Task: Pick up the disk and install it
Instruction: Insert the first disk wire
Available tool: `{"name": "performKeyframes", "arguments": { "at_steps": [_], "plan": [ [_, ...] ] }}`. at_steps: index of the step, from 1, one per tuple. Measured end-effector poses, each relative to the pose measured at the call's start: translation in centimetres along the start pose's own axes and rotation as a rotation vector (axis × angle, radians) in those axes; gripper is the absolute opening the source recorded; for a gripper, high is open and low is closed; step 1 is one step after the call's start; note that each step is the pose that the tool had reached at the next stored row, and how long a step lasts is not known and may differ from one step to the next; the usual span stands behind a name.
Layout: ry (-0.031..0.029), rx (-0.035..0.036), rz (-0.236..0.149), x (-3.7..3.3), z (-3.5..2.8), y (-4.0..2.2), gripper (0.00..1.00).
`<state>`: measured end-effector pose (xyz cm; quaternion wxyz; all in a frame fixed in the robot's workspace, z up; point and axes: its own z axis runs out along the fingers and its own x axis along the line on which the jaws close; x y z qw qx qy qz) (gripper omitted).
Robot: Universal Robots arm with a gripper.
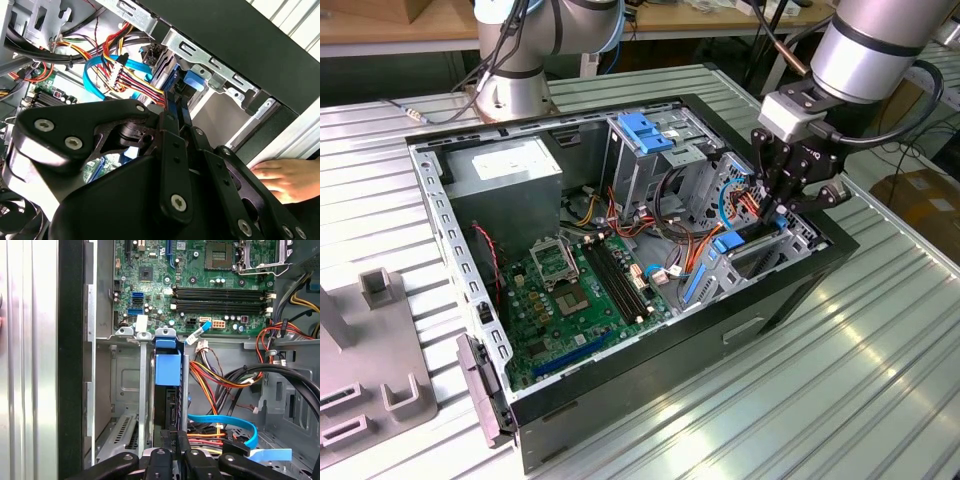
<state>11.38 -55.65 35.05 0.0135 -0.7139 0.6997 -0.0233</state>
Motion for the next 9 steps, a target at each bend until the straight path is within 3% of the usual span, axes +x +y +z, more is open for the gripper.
{"name": "performKeyframes", "arguments": {
  "at_steps": [5, 9],
  "plan": [
    [0.0000, -0.0020, 0.000, 0.01, 0.02, 0.00, 0.16],
    [-0.0003, -0.0081, 0.000, 0.00, 0.03, 0.01, 0.16]
  ]
}}
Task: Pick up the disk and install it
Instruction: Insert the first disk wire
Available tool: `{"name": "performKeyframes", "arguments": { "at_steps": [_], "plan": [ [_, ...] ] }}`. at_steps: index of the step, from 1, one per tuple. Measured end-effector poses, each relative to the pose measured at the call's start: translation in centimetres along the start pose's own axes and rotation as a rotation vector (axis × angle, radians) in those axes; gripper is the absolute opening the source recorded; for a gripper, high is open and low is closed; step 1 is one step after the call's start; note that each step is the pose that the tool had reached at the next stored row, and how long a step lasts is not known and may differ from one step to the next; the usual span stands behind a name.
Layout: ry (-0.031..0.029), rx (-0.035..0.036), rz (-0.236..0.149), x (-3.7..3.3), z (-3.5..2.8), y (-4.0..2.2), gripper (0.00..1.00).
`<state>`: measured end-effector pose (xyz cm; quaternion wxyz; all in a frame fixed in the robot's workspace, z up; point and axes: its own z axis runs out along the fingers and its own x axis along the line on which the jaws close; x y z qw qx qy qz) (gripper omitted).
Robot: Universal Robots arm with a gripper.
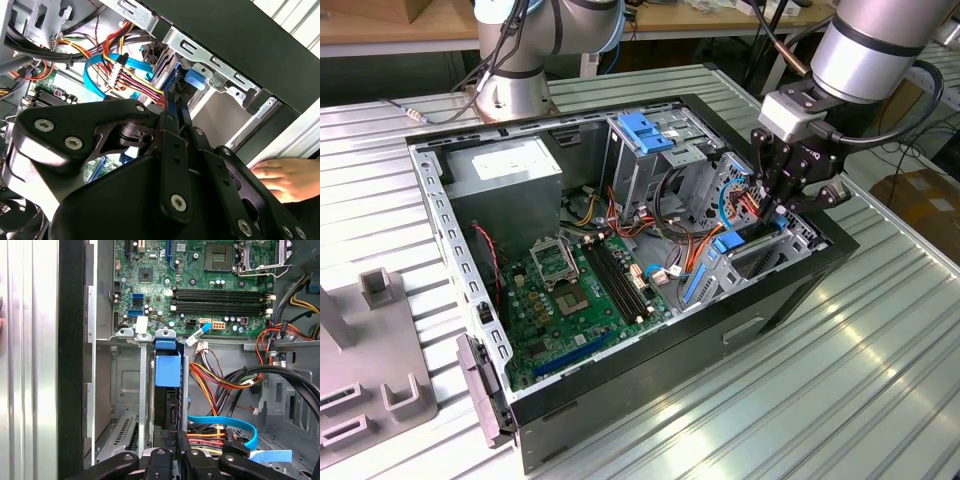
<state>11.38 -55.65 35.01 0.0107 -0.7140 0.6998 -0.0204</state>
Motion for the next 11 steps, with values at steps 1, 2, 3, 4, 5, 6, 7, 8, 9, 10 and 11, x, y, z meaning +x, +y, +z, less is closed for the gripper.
{"name": "performKeyframes", "arguments": {
  "at_steps": [1, 2, 3, 4, 5, 6, 7, 8, 9, 10, 11],
  "plan": [
    [0.0002, -0.0006, 0.000, 0.00, 0.00, 0.00, 0.16],
    [0.0002, -0.0007, 0.000, 0.00, 0.02, -0.02, 0.16],
    [0.0001, -0.0007, 0.000, 0.00, 0.02, -0.02, 0.16],
    [0.0001, -0.0007, 0.000, 0.00, 0.04, -0.03, 0.16],
    [0.0002, -0.0007, 0.000, 0.00, 0.05, -0.03, 0.16],
    [0.0001, -0.0006, 0.000, 0.00, 0.06, -0.03, 0.16],
    [-0.0002, -0.0006, 0.000, -0.02, 0.07, -0.03, 0.16],
    [-0.0002, -0.0006, 0.000, -0.04, 0.07, -0.03, 0.16],
    [-0.0001, -0.0006, 0.000, -0.04, 0.07, -0.03, 0.16],
    [0.0000, -0.0006, 0.000, -0.04, 0.06, -0.03, 0.16],
    [0.0001, -0.0007, 0.000, -0.04, 0.06, -0.03, 0.16]
  ]
}}
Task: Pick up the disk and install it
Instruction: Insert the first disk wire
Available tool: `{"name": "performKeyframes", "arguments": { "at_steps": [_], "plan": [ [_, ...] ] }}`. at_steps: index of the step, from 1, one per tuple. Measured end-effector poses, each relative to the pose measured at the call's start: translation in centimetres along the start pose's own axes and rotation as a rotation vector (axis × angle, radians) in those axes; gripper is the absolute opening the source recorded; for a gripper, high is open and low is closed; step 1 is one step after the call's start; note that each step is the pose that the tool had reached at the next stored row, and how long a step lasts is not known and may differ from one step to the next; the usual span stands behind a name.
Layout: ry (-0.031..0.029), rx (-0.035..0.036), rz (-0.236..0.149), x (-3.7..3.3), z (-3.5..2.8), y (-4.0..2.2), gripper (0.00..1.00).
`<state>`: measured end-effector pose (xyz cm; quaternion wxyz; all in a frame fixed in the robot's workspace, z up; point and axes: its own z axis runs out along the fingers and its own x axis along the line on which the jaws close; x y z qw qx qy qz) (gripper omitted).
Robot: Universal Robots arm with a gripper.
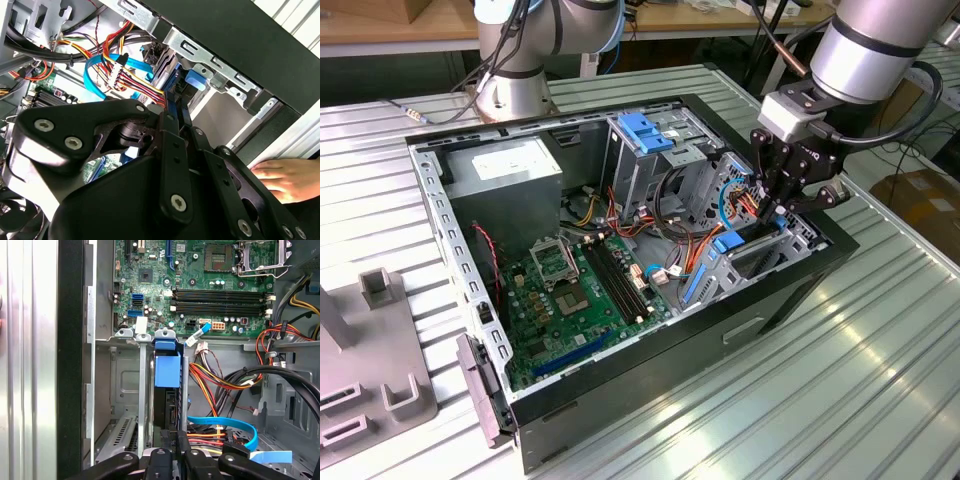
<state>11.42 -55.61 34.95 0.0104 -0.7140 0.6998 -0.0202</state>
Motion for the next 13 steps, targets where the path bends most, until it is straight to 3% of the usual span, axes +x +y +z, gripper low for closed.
{"name": "performKeyframes", "arguments": {
  "at_steps": [8, 13],
  "plan": [
    [0.0004, 0.0000, 0.000, 0.00, 0.24, 0.01, 0.16],
    [-0.0002, -0.0001, 0.000, -0.01, 0.69, 0.03, 0.16]
  ]
}}
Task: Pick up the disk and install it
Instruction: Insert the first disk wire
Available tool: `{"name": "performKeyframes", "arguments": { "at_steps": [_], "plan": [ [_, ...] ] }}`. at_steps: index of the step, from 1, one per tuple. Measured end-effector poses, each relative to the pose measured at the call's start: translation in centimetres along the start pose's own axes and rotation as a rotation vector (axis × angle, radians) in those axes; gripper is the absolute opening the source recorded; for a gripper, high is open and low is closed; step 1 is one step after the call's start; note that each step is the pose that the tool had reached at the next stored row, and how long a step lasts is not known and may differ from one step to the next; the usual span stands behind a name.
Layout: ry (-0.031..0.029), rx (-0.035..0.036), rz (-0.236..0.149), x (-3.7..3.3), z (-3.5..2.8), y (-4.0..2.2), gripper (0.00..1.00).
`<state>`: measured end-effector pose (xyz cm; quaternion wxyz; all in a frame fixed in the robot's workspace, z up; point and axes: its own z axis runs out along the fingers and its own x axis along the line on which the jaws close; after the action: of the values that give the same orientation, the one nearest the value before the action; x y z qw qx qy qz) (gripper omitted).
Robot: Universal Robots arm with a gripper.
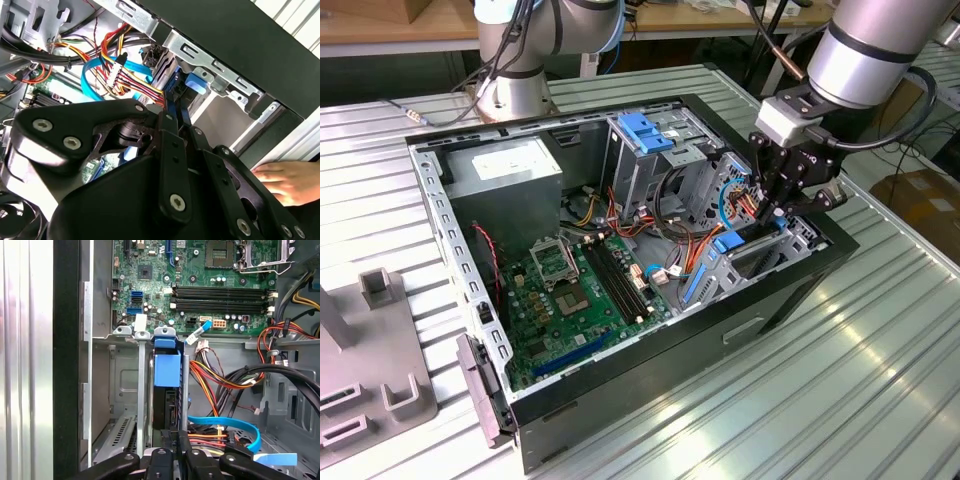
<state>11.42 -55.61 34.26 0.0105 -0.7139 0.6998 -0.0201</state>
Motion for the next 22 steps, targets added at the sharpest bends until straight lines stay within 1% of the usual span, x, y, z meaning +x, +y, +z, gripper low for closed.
{"name": "performKeyframes", "arguments": {
  "at_steps": [3, 6, 8, 9, 10, 11, 16, 17, 18, 21, 22],
  "plan": [
    [0.0011, -0.0007, 0.000, 0.00, 0.19, 0.01, 0.16],
    [0.0002, -0.0007, 0.000, 0.00, 0.24, 0.01, 0.16],
    [-0.0015, -0.0005, 0.000, -0.01, 0.32, 0.01, 0.16],
    [-0.0009, -0.0005, 0.000, 0.00, 0.29, 0.01, 0.23],
    [0.0001, -0.0006, 0.000, 0.00, 0.18, 0.00, 0.23],
    [0.0000, -0.0006, 0.000, 0.00, -0.06, -0.01, 0.30],
    [0.0001, -0.0006, 0.000, 0.02, -1.17, -0.05, 0.30],
    [-0.0001, -0.0006, 0.000, 0.01, -1.16, -0.05, 0.30],
    [0.0000, -0.0006, 0.000, 0.02, -1.17, -0.05, 0.28],
    [0.0000, -0.0006, 0.000, 0.01, -1.17, -0.05, 0.10],
    [0.0000, -0.0006, 0.000, 0.02, -1.18, -0.06, 0.10]
  ]
}}
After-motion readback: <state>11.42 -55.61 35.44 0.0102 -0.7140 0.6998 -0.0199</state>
